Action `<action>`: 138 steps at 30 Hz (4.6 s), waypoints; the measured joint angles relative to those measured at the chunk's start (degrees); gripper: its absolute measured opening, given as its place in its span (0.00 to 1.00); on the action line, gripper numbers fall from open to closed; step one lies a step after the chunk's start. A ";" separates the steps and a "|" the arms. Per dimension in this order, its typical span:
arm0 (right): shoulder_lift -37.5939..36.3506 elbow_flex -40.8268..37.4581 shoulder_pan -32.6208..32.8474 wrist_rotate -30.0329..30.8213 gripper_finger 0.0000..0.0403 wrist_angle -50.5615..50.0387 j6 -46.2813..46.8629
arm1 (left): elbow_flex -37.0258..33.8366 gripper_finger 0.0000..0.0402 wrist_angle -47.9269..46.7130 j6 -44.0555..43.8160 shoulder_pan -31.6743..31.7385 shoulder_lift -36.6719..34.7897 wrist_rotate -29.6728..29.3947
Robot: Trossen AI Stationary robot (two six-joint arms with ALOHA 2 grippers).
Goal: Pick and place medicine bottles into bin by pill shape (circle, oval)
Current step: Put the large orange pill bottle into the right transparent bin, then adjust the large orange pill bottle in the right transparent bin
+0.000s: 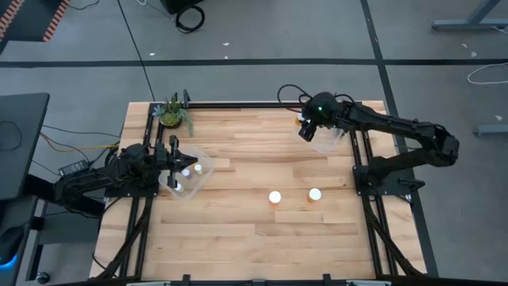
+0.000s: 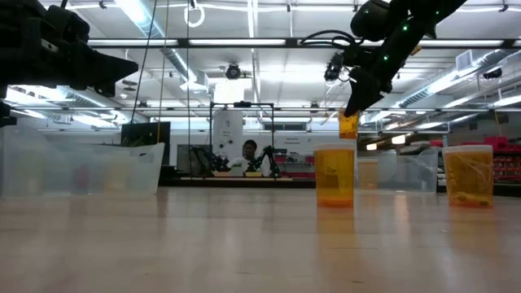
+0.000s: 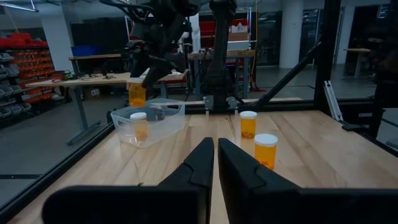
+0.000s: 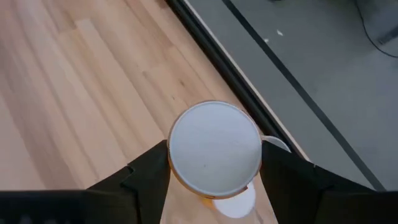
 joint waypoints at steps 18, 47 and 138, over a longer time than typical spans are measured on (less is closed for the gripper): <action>0.02 0.02 -7.65 0.60 0.58 -4.72 1.99 | 0.00 0.07 0.00 0.00 -0.01 0.00 0.01; 0.09 -6.34 -17.41 0.61 0.58 -1.94 3.92 | 0.01 0.09 0.00 0.02 0.01 0.00 0.01; 24.37 15.34 -10.07 -5.18 0.59 -16.47 -14.68 | 0.01 0.06 0.00 0.00 0.02 0.00 0.01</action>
